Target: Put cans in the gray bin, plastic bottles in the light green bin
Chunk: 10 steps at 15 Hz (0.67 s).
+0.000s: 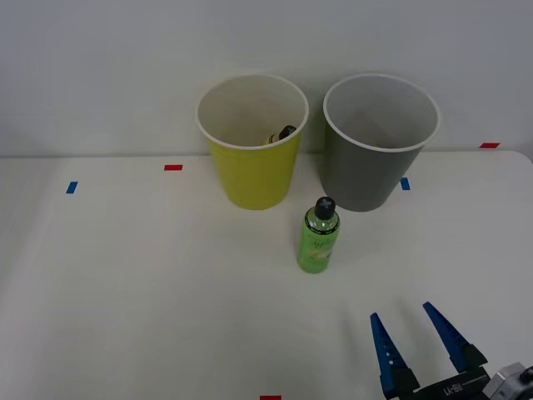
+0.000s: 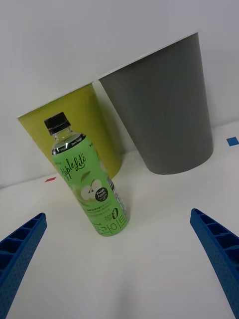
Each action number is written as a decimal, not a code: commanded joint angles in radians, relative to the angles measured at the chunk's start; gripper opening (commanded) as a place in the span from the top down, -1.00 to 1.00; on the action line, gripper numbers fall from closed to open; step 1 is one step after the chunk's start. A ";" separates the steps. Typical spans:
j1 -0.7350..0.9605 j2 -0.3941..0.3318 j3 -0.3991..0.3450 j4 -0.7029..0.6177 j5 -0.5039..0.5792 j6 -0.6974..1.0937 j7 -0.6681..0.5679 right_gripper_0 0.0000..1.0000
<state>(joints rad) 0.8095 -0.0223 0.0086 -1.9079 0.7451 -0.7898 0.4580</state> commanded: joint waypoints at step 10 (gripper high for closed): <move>0.007 -0.018 -0.001 0.017 -0.142 0.035 0.039 -1.00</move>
<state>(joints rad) 0.8147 -0.0379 0.0047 -1.9043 0.6550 -0.7493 0.4847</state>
